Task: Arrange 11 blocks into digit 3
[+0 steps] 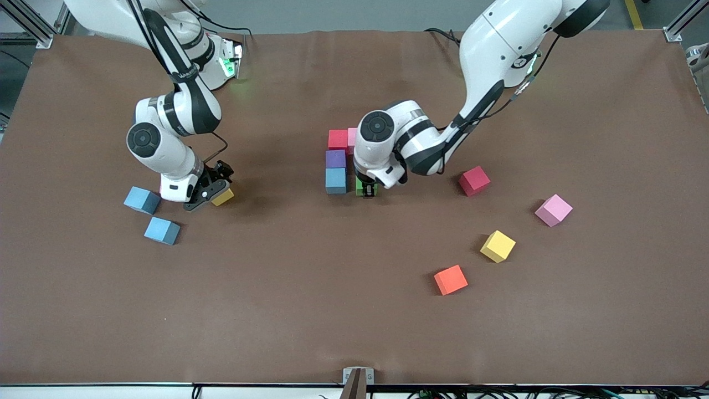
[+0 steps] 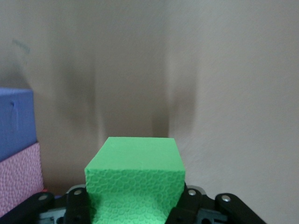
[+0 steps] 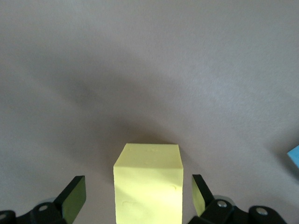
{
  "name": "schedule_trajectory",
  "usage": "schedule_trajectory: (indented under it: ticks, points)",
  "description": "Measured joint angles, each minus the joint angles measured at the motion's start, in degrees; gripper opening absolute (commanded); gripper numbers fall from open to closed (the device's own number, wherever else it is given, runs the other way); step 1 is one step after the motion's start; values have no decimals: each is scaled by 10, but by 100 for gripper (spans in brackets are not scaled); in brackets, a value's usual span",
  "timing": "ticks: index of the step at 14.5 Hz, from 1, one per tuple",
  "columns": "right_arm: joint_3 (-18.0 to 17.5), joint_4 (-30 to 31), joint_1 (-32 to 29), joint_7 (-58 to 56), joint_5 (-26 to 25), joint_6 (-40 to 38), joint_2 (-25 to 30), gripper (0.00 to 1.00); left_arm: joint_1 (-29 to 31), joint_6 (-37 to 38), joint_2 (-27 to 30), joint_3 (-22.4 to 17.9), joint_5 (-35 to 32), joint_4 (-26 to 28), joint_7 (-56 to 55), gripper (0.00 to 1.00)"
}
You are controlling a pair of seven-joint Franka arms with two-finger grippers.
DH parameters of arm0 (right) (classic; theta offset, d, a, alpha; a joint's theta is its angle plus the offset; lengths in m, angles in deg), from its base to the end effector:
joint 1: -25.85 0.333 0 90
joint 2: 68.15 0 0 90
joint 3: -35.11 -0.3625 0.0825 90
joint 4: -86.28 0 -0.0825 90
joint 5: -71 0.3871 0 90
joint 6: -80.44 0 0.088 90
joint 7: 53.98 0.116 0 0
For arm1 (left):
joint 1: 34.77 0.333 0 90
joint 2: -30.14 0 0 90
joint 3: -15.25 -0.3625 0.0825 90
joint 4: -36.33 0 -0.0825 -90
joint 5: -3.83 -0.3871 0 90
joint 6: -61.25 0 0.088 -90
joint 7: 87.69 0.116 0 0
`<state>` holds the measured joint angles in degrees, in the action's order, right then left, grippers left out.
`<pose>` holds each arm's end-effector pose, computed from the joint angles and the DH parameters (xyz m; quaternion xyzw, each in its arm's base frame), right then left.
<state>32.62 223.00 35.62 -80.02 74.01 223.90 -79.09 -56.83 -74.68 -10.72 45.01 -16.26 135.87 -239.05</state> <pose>0.4943 0.1075 0.2683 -0.9508 -0.3070 0.0341 0.0232 0.4707 -0.5160 0.2370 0.6967 0.7159 -0.0449 0.0099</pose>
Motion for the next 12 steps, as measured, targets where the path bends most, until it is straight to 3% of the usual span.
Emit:
schedule_trajectory:
  ticks: [8,10,12]
  points:
    - [0,21,-2,-2,0,57,-34,98,-5,-15,-15,-1,-19,0,-6,8]
    - [0,21,-2,-3,0,70,-48,63,-7,-19,-19,-1,-24,0,-7,8]
    - [0,21,-2,-8,0,74,-55,34,-12,-22,-24,-3,-32,0,-18,8]
